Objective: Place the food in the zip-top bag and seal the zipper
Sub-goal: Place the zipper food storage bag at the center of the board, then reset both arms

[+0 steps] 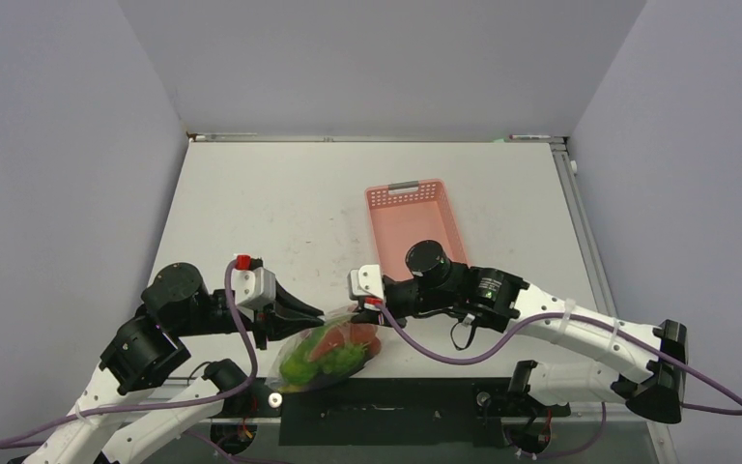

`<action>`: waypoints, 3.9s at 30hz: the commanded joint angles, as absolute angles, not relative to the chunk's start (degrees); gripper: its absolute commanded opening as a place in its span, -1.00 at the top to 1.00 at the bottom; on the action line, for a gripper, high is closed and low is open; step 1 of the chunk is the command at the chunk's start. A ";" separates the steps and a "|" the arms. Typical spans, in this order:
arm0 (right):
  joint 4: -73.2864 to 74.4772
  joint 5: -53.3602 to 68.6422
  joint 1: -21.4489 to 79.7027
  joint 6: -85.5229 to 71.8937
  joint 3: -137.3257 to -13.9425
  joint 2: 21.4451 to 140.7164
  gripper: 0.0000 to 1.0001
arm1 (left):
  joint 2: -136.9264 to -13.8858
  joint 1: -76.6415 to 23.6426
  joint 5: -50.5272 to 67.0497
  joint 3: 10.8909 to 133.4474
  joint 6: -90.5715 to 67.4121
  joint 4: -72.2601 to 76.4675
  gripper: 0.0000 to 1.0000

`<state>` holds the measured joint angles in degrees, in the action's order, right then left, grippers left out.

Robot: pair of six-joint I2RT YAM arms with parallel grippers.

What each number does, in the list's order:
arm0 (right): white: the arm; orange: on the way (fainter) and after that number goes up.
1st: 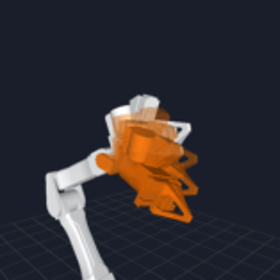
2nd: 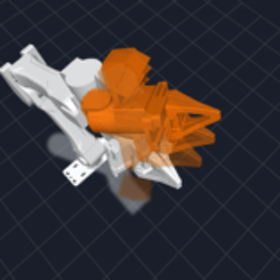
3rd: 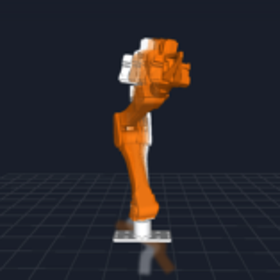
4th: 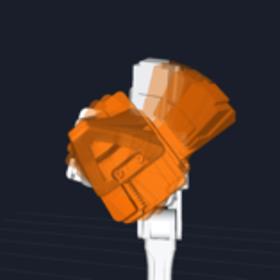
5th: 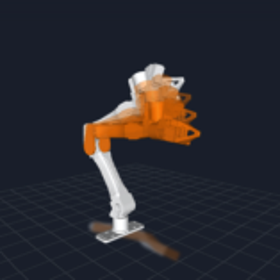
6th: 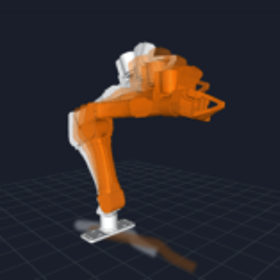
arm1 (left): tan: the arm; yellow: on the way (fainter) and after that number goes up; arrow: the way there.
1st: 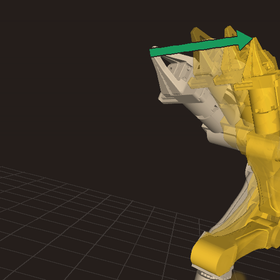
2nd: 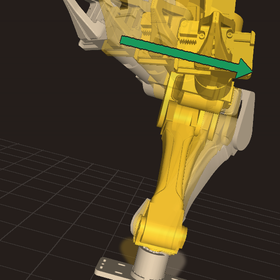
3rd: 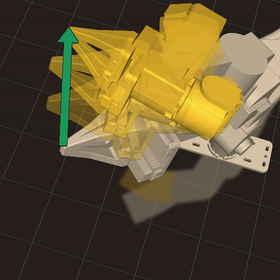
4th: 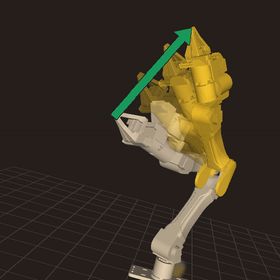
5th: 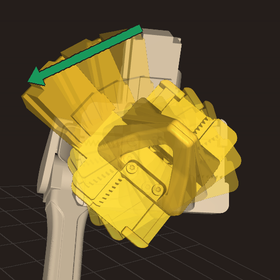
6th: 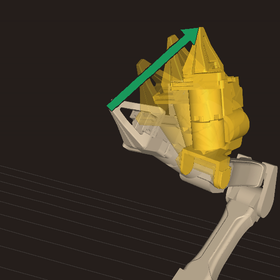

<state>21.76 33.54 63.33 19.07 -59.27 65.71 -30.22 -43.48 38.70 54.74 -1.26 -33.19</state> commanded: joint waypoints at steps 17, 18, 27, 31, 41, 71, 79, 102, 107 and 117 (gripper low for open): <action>14.61 17.14 64.89 19.43 -66.62 63.06 0.89 | -27.44 -43.62 22.92 51.88 -0.78 -28.11 -0.25; 14.74 15.88 65.01 19.83 -67.38 63.69 0.89 | -26.98 -43.64 21.46 51.53 -0.64 -27.98 -0.32; 13.30 7.82 65.21 23.88 -74.30 71.46 0.89 | -20.06 -43.56 0.86 45.37 -2.06 -21.64 -0.92; 11.99 4.27 65.14 26.43 -77.61 75.93 0.89 | -17.26 -43.59 -7.14 43.68 -1.83 -20.74 -0.93; 6.15 -2.39 61.90 33.46 -85.84 88.32 0.89 | -12.39 -43.33 -19.58 40.61 -2.68 -21.31 -0.92; -9.51 -0.47 59.69 28.35 -78.29 105.76 0.89 | -11.66 -40.29 -14.37 38.63 -4.52 -19.73 -0.92; -6.45 3.11 59.78 22.77 -75.13 103.35 0.89 | -12.17 -37.56 -13.05 38.50 -5.13 -19.43 -0.92; -14.99 1.46 57.94 9.08 -57.23 78.72 -0.47 | -18.66 -32.05 -8.25 38.26 -6.27 -18.32 -0.92; -13.01 -3.41 56.66 6.06 -54.78 72.66 -0.61 | -20.62 -31.60 -8.15 38.15 -6.88 -17.78 -0.92; -4.52 -8.66 54.73 3.91 -50.90 62.55 -0.84 | -25.72 -30.32 -8.69 38.00 -9.73 -16.91 -0.92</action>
